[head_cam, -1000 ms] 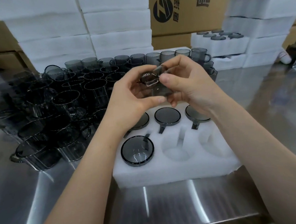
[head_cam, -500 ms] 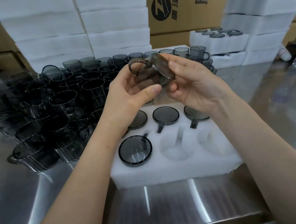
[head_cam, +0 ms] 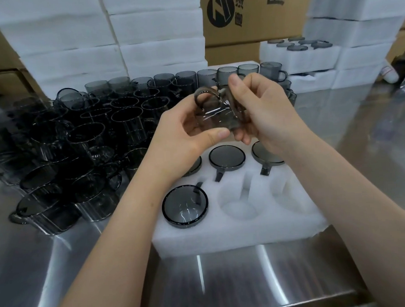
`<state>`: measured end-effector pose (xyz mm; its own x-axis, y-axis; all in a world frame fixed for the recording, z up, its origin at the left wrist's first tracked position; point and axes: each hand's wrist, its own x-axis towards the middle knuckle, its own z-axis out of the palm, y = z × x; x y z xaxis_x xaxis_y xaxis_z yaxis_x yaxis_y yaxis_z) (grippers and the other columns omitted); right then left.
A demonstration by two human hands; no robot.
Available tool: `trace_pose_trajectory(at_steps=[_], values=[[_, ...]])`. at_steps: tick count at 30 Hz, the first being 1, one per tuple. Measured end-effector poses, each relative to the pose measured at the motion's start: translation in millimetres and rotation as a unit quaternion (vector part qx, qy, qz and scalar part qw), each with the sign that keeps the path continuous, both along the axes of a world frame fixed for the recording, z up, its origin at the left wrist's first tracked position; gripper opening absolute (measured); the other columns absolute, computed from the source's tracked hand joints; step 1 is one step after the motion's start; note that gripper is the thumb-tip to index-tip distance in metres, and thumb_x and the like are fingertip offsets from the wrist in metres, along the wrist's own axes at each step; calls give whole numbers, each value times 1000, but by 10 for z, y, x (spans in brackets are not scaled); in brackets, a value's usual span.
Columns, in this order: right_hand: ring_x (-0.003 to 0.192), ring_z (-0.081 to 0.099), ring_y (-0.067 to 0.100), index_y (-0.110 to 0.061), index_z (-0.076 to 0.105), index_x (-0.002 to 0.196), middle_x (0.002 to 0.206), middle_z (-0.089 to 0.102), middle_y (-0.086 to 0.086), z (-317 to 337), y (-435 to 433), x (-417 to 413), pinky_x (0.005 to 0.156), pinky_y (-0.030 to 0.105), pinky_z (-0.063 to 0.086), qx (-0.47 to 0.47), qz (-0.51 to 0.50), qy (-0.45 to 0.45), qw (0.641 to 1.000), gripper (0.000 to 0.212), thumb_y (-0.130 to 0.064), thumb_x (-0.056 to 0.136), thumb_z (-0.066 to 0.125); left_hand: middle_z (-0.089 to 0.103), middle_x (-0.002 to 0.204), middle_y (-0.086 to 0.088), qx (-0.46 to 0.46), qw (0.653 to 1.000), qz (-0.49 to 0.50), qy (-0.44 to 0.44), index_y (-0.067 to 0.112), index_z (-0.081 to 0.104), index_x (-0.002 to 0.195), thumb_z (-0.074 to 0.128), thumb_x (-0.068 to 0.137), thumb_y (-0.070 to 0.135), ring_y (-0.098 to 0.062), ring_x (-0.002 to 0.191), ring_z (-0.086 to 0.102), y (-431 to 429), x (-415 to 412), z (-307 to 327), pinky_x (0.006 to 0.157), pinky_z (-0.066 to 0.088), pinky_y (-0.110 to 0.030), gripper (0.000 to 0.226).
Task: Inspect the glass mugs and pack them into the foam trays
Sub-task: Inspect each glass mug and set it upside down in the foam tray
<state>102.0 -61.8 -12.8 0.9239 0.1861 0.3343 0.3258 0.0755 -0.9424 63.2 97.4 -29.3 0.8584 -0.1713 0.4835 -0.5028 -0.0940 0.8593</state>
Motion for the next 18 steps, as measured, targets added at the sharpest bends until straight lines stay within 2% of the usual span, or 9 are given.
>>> trace_pose_trajectory(at_steps=[2,4,6,8,10,12,13,15,18], values=[[38,53,25,-13,45,83,61,61,10,18,2,-4,35,23,39,13,11,37,999,31,-38,100,53,61,120,11,25,1000,1,4,21,46,135,71,76,3,-5,114,62,-6,-12,5,98,50,-26,66],[51,62,29,-12,49,91,74,65,12,31,2,-18,41,29,47,10,40,76,996,30,-40,98,55,52,131,19,47,999,2,15,21,30,150,70,77,5,4,120,55,-2,-19,1,105,45,-25,84],[68,68,32,-12,51,95,88,66,13,23,9,-31,49,33,53,9,77,94,993,28,-38,95,60,38,139,25,78,996,14,26,26,19,154,72,74,18,13,124,46,0,-30,8,110,39,-25,97],[75,68,28,-14,51,89,91,66,10,12,21,-39,53,32,53,16,110,99,989,24,-33,91,66,31,139,29,92,995,38,30,29,15,155,77,70,29,22,122,39,-4,-41,9,112,35,-22,106],[75,67,22,-16,56,89,88,69,4,11,23,-45,57,32,54,19,136,96,986,20,-31,84,67,33,143,29,94,993,67,21,29,16,155,80,68,36,25,121,35,-10,-44,-1,110,33,-13,108],[81,67,19,-15,61,99,92,72,2,3,29,-42,63,32,55,20,167,98,981,20,-27,83,65,37,147,19,106,990,97,0,25,22,153,81,72,34,27,118,35,-13,-41,-8,104,33,-6,101],[85,68,18,-15,62,106,97,72,3,-3,38,-42,66,31,55,17,180,97,979,24,-26,84,64,43,141,18,108,988,110,-11,24,28,151,82,73,29,26,115,40,-15,-39,-11,100,35,-5,95],[94,69,17,-13,60,116,105,70,5,-21,71,-50,74,31,56,0,186,86,979,34,-25,84,63,53,128,21,114,984,131,-31,24,39,144,83,74,16,17,112,50,-23,-35,-14,95,40,-7,82],[112,64,16,-16,51,130,123,63,5,-55,111,-68,90,37,55,-67,149,44,986,50,-32,85,63,48,147,10,157,974,150,-72,25,48,139,80,73,6,3,128,46,-41,-55,-6,103,37,-10,76]])
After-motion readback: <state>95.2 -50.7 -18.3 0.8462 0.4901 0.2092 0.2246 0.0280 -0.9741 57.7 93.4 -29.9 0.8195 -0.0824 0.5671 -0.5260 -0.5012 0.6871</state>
